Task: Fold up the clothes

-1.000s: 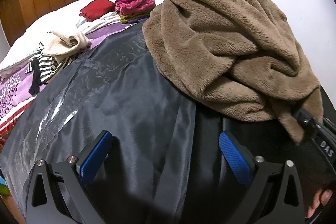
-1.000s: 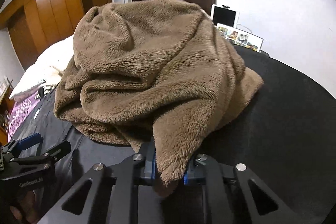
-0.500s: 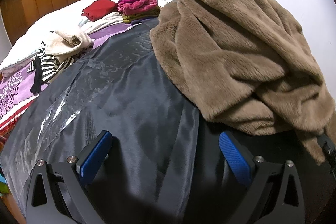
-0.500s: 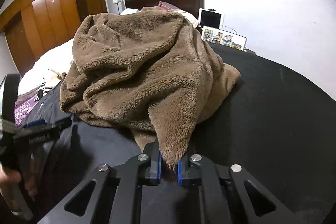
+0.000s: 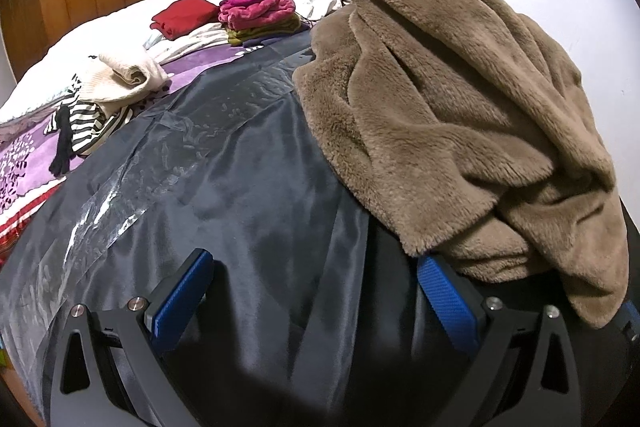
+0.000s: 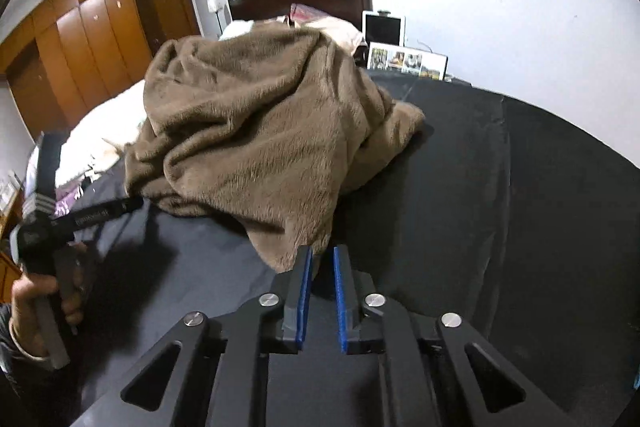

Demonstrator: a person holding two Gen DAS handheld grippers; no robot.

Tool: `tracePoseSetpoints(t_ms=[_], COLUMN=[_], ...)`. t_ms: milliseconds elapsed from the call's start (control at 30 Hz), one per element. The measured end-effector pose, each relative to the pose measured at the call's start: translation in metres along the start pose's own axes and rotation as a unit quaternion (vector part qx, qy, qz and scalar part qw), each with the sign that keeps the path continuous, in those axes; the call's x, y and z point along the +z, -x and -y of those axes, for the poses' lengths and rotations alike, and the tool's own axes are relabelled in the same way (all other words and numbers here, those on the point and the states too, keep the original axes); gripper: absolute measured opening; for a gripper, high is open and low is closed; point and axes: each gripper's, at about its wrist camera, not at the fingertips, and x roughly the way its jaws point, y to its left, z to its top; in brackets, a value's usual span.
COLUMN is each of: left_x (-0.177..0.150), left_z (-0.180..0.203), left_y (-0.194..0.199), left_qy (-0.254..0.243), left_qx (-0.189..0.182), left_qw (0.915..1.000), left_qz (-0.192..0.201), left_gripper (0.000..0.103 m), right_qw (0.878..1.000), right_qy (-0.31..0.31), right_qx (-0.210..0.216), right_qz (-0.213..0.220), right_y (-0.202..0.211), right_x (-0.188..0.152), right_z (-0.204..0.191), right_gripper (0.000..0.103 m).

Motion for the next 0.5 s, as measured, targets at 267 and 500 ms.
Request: tracePoseSetpoints(t_ms=[267,500], left_x=[-0.001,-0.001], left_z=[-0.001,0.006], left_y=[0.000,-0.001], left_qy=[-0.005,-0.013], left_qx=[0.004,0.012], left_qw=[1.0000,0.9998], left_qz=[0.000,0.000], left_gripper=[0.102,0.102], right_qw=[0.998,0.997], right_qy=[-0.022,-0.051], right_qx=[0.015,0.052], right_qz=[0.055,0.000], right_y=[0.003,-0.053], right_x=[0.022,0.046], right_z=[-0.007,-0.009], right_gripper=[0.092,0.074])
